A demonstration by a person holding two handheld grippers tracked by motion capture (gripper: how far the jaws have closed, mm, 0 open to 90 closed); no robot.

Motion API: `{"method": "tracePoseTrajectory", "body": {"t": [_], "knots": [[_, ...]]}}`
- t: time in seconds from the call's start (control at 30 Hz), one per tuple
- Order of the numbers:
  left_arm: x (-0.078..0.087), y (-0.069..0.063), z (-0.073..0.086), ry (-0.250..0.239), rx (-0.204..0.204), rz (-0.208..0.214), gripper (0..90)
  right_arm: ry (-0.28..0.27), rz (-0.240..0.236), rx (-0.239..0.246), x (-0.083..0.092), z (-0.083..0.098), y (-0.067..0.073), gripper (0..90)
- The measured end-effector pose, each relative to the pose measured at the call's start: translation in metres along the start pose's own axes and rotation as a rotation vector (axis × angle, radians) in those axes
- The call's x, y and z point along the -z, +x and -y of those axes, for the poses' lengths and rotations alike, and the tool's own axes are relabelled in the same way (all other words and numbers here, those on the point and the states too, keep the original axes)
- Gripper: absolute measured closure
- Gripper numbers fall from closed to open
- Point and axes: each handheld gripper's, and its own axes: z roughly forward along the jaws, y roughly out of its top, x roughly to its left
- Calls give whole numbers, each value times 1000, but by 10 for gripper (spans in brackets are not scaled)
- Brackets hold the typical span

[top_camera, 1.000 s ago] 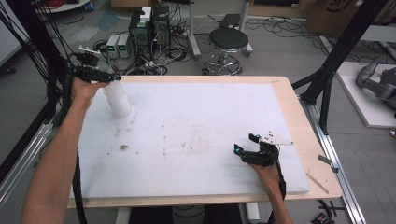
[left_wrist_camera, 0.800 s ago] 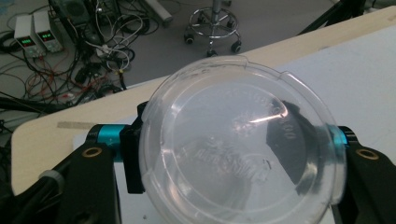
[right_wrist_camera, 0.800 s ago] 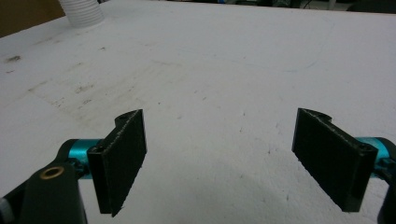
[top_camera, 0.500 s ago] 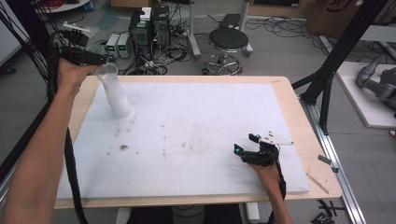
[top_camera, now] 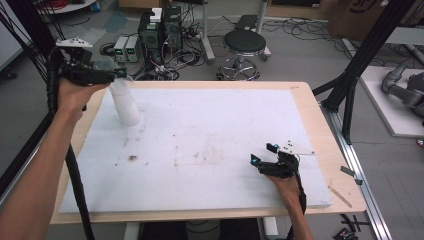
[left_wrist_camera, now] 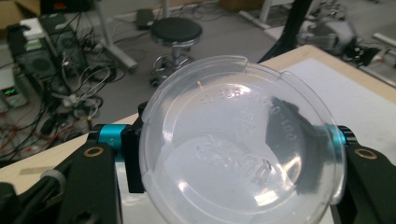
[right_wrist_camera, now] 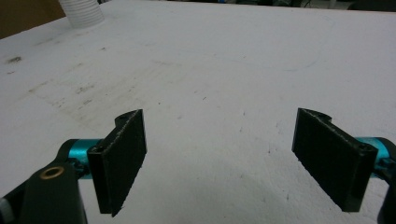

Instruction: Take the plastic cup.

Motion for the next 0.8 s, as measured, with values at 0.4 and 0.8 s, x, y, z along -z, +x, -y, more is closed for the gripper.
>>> {"method": "tracePoseTrajectory", "body": {"t": [0.4,0.8], "knots": [[18,-55,18,-74,-103,141,373,12,4,4,-2,-1,0,177],[-9,-97,61,-125,-211,403,373,15,2,20,-2,-1,2,177]]}}
